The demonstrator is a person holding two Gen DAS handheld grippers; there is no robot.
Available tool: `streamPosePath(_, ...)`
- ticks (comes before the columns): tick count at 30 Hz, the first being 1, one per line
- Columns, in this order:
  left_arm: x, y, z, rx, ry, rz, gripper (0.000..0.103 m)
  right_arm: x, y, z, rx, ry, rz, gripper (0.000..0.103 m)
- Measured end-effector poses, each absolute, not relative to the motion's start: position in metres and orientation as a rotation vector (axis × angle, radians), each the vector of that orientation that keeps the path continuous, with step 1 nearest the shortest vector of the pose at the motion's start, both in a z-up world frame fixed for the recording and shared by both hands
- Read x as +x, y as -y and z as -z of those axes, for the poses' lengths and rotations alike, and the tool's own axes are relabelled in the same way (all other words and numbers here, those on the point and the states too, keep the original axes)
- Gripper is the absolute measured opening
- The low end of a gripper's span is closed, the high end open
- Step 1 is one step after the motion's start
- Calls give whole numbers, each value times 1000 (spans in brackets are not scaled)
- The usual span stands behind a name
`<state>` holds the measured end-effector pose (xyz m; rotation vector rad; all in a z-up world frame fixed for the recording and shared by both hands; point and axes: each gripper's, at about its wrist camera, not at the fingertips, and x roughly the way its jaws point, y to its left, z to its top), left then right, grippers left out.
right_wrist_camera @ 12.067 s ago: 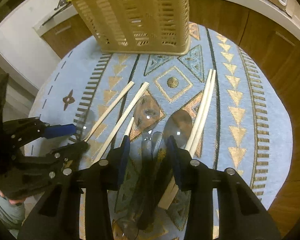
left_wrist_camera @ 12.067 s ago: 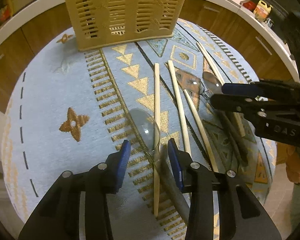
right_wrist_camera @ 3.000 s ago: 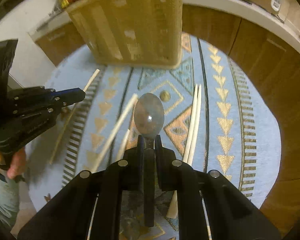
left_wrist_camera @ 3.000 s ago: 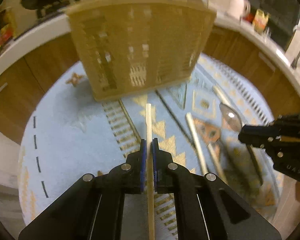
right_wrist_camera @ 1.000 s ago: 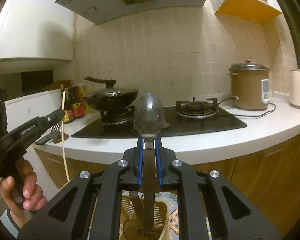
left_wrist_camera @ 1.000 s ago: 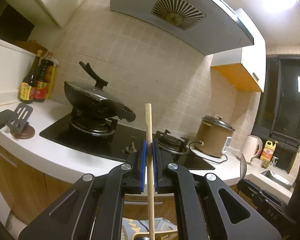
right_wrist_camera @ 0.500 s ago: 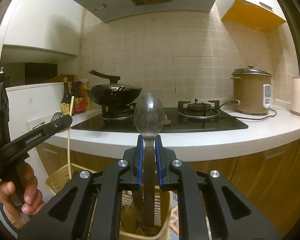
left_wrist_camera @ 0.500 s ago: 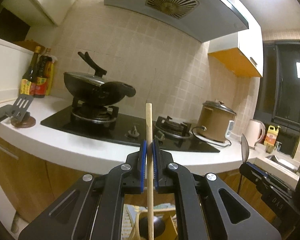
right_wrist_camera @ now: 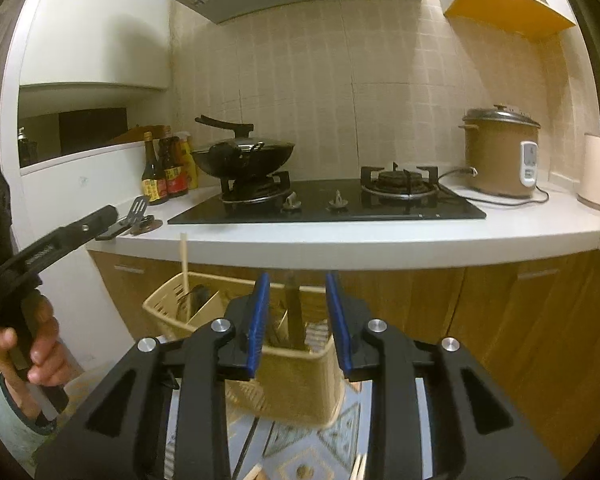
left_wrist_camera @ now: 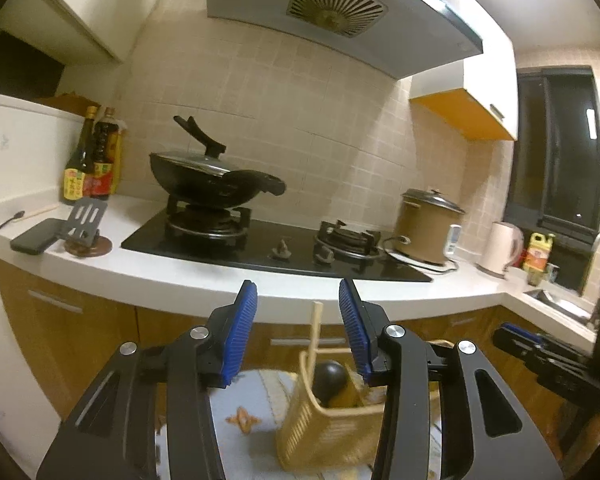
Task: Organize utensils
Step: 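Open the left tool over the caddy while the right tool releases the dark spoon into it, then grasp another wooden chopstick with the left tool while the right tool grasps a chopstick pair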
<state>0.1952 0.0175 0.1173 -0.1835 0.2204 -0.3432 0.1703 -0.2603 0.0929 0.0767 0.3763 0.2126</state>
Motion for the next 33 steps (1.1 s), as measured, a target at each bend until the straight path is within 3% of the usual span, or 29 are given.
streamPosePath(8,149,4,-120,-57,-347,428,40,137,262,-108,111,-500,-201,26)
streamPosePath(22,166,68,-1,-32,-1088,654,38,119,280,-40,189,-934,-142,26)
streamPosePath(33,175,96,36,13,-1211,662,38,115,298,14,228,-1126,-132,26)
